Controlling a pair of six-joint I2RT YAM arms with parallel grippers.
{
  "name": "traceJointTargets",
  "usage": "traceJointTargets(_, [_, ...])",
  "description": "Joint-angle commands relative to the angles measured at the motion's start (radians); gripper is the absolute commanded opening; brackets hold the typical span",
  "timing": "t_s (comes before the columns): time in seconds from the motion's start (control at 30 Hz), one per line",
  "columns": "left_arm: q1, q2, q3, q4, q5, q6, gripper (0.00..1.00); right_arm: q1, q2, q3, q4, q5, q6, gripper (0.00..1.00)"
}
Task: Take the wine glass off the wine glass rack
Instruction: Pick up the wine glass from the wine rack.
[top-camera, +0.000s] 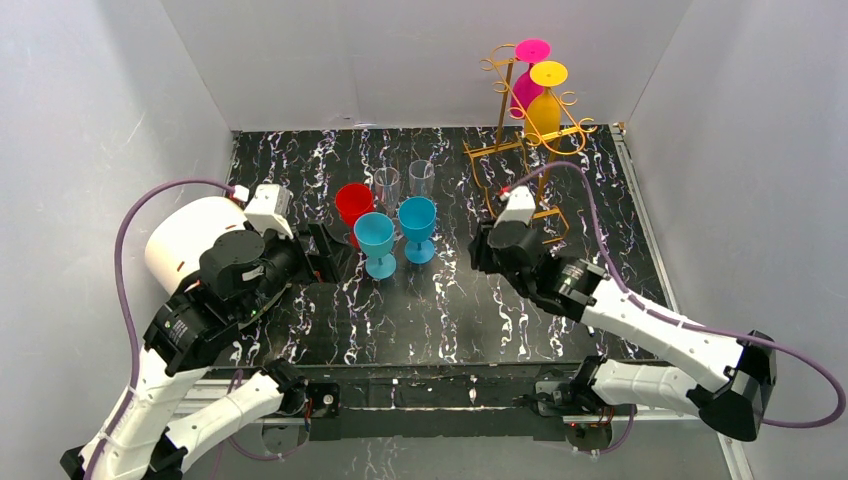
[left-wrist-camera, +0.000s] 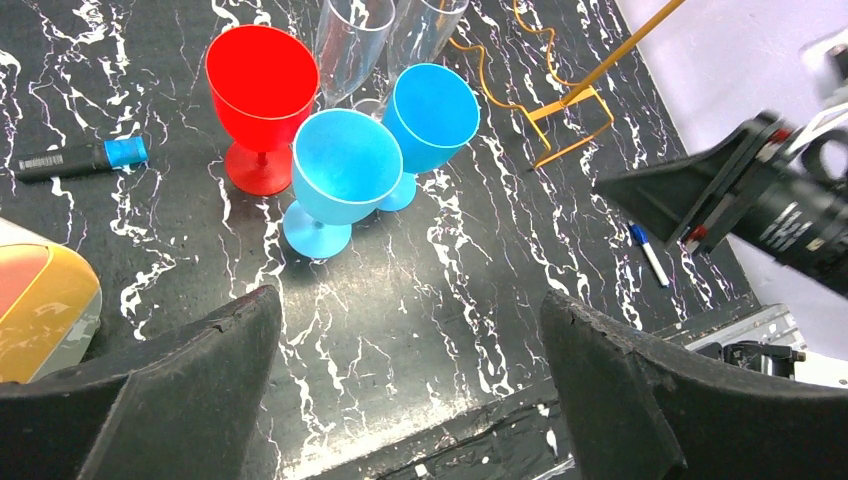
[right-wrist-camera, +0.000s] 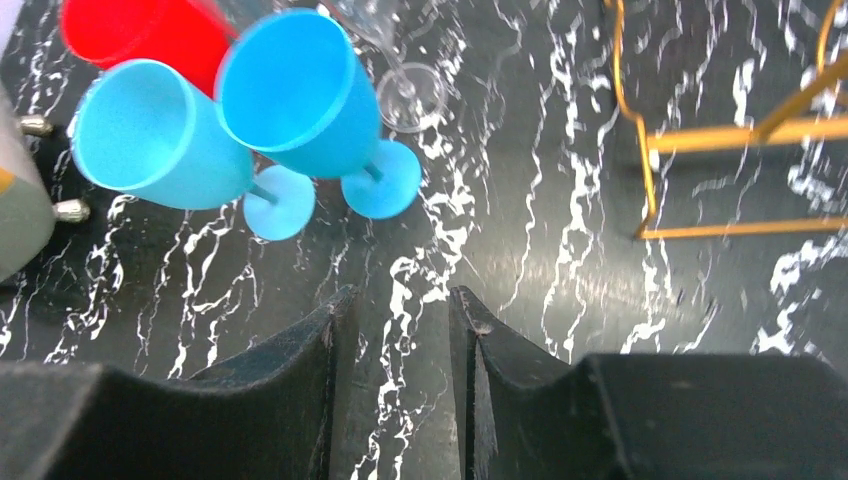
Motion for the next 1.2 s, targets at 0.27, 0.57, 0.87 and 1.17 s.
traceJointTargets(0.27, [-0.001,0.022,0.013,-0.023,0.008,0.051,0.98,-0.259,-0.140,-0.349,-0.017,0.007,0.474,0.51])
traceJointTargets(0.57, [-0.001,0.049,0.022,-0.046,0.014,0.064,0.98,-0.888,-0.153,-0.364,0.128,-0.514,0.285,0.58])
traceJointTargets(0.87, [-0.001,0.067,0.031,-0.046,0.002,0.080,0.98,-1.092,0.214,-0.061,0.161,-0.691,0.127,0.65])
traceJointTargets(1.17, [-0.001,0.054,0.036,-0.070,-0.025,0.087,0.98,-1.188,0.496,0.076,0.215,-0.808,0.099,0.67])
